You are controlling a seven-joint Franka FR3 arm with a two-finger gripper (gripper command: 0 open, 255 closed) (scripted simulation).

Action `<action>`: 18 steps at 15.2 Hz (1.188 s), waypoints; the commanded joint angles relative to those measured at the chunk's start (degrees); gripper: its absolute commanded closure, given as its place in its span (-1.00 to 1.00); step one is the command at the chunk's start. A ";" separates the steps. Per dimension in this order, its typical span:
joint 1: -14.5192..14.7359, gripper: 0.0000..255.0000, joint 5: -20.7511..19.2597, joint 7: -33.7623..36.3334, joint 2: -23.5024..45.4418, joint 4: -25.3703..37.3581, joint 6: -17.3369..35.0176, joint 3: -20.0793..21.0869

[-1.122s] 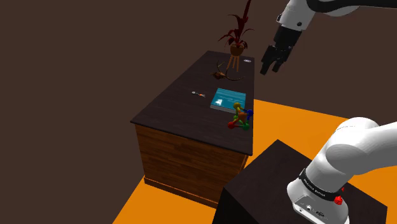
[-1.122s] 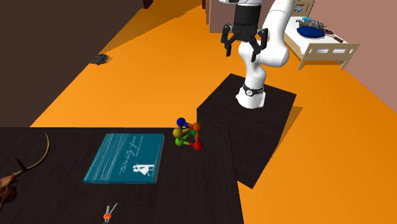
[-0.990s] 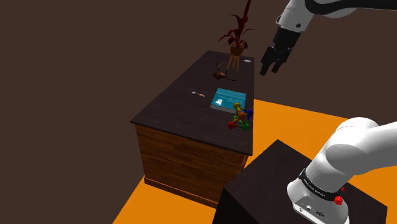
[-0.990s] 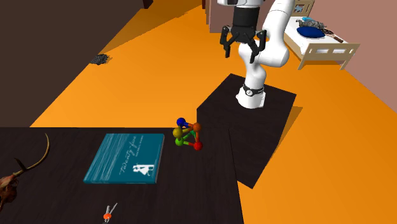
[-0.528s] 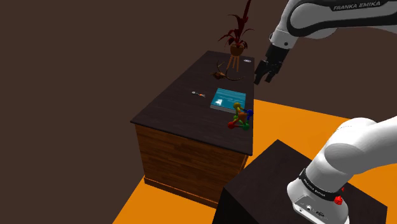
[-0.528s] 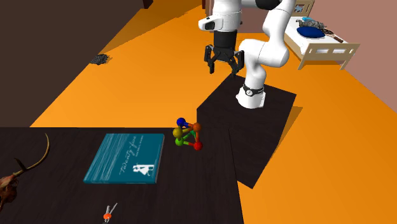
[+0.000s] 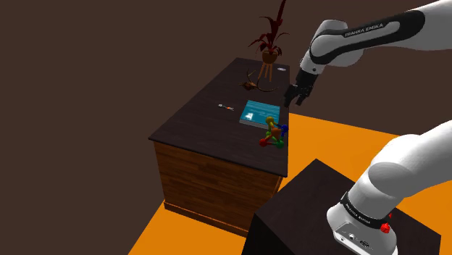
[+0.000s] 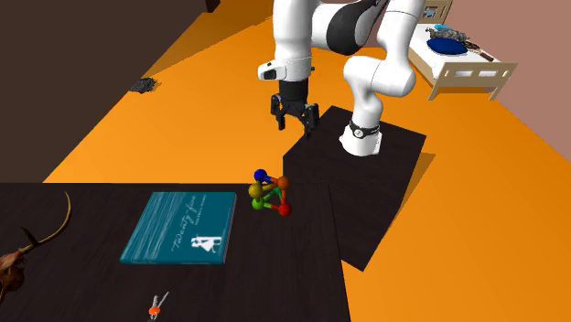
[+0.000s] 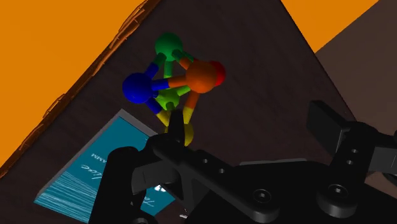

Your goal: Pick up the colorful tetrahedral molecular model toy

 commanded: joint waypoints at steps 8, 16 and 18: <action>0.67 -1.00 7.46 -10.21 18.53 2.83 13.73 -7.35; -0.05 -1.00 19.46 -21.15 33.31 7.77 20.22 -9.23; -0.20 -1.00 20.95 -22.40 34.70 7.64 21.45 -8.88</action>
